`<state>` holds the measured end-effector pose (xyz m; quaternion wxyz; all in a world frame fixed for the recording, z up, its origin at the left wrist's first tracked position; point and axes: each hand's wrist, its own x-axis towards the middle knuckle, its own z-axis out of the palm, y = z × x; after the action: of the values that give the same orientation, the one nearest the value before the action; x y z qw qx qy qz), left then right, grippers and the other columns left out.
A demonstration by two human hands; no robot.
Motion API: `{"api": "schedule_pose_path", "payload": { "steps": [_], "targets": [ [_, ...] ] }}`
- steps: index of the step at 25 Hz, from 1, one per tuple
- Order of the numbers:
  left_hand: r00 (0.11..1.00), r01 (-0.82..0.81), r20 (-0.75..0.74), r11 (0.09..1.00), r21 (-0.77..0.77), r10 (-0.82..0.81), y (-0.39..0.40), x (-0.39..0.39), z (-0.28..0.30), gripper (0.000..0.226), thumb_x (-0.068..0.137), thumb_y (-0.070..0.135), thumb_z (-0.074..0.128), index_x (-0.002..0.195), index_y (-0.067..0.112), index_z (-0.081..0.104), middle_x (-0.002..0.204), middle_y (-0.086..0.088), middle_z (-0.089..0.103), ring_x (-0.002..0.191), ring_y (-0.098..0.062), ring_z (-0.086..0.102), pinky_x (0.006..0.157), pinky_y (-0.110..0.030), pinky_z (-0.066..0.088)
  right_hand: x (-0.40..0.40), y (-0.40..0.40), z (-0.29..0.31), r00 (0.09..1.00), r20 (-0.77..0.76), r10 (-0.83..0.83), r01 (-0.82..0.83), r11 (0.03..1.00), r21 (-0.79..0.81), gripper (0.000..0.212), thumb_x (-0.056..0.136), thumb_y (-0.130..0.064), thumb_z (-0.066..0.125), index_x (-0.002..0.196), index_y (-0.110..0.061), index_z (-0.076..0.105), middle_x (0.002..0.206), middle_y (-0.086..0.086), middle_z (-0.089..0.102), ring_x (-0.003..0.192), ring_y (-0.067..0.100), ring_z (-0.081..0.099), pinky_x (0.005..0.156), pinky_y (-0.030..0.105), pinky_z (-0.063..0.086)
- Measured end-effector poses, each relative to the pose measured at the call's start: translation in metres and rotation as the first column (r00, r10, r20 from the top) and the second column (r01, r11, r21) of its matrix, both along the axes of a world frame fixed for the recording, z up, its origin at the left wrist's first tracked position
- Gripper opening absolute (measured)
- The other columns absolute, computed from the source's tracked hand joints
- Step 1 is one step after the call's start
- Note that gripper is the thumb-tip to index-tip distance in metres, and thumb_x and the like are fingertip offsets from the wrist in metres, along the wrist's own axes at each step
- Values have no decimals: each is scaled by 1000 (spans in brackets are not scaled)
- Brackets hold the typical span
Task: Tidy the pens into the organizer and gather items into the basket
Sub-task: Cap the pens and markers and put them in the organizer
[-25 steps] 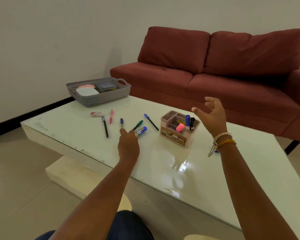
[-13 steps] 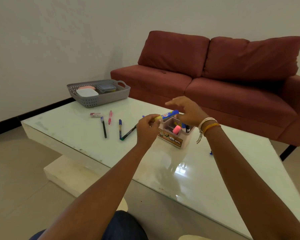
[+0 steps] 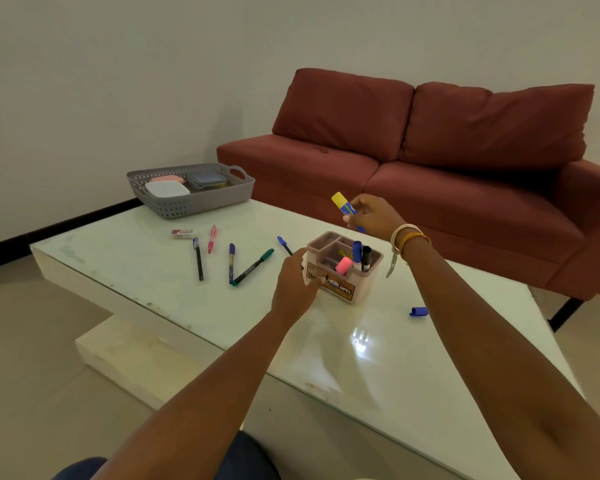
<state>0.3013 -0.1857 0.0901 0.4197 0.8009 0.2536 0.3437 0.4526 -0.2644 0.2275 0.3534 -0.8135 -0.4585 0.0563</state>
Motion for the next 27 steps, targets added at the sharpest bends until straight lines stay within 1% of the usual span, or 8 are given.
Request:
{"api": "schedule_pose_path", "payload": {
  "steps": [2, 4, 10, 13, 17, 21, 24, 27],
  "targets": [
    [993, 11, -114, 1000, 7, -10, 6, -4, -14, 80, 80, 30, 74, 146, 19, 31, 149, -2, 39, 137, -16, 36, 115, -34, 28, 6, 4, -6, 995, -88, -47, 46, 999, -7, 18, 76, -11, 77, 84, -15, 61, 90, 10, 66, 85, 27, 63, 91, 48, 54],
    [968, 55, -248, 998, 29, -46, 11, -9, -20, 94, 79, 37, 74, 151, 20, 17, 157, 0, 27, 143, -18, 27, 115, -35, 26, 6, 5, -10, 977, -197, -76, 73, 997, -21, 23, 74, -11, 80, 94, -3, 70, 95, 10, 64, 87, 24, 59, 87, 44, 54],
    [950, 63, -308, 997, 42, -47, 15, -10, -30, 97, 75, 49, 74, 150, 23, 18, 153, -1, 33, 137, -19, 39, 111, -40, 38, 11, 17, -19, 996, -54, -74, 57, 963, -265, 22, 72, -18, 80, 86, -3, 73, 86, 11, 64, 76, 23, 55, 61, 27, 48],
    [958, 48, -285, 998, 33, -37, 15, -10, -30, 91, 75, 48, 74, 148, 22, 25, 149, -2, 38, 133, -19, 43, 109, -41, 40, 13, 23, -14, 994, 77, -77, 99, 938, -333, 17, 70, -16, 80, 73, -11, 63, 84, 11, 63, 75, 24, 56, 65, 31, 50],
    [956, 31, -293, 998, 48, -15, 15, -11, -30, 87, 75, 49, 74, 145, 22, 31, 145, -2, 44, 128, -17, 48, 106, -35, 42, 13, 31, -13, 983, 159, -90, 146, 910, -388, 28, 70, -15, 80, 94, -3, 71, 92, 14, 70, 77, 26, 62, 73, 33, 56],
    [949, 28, -315, 999, 30, -17, 16, -10, -27, 85, 76, 48, 73, 145, 22, 32, 145, -2, 44, 128, -18, 48, 107, -37, 43, 10, 36, -14, 979, 198, -48, 134, 883, -449, 32, 68, -17, 83, 96, -3, 75, 98, 12, 74, 86, 26, 68, 86, 39, 58],
    [952, 26, -306, 1000, 8, -23, 15, -10, -26, 82, 75, 47, 74, 143, 22, 35, 141, -3, 48, 123, -18, 51, 104, -36, 45, 8, 34, -9, 979, 184, -88, 157, 902, -401, 25, 72, -16, 79, 94, -5, 76, 95, 11, 74, 84, 23, 68, 85, 37, 59],
    [966, 51, -252, 999, -15, -53, 20, -24, -23, 64, 77, 37, 75, 133, 18, 49, 124, -5, 60, 107, -16, 60, 92, -26, 50, -8, 42, -4, 963, 212, -168, 200, 970, -140, 14, 77, -14, 64, 84, -10, 75, 92, 13, 74, 84, 28, 70, 83, 37, 59]
  ]
}}
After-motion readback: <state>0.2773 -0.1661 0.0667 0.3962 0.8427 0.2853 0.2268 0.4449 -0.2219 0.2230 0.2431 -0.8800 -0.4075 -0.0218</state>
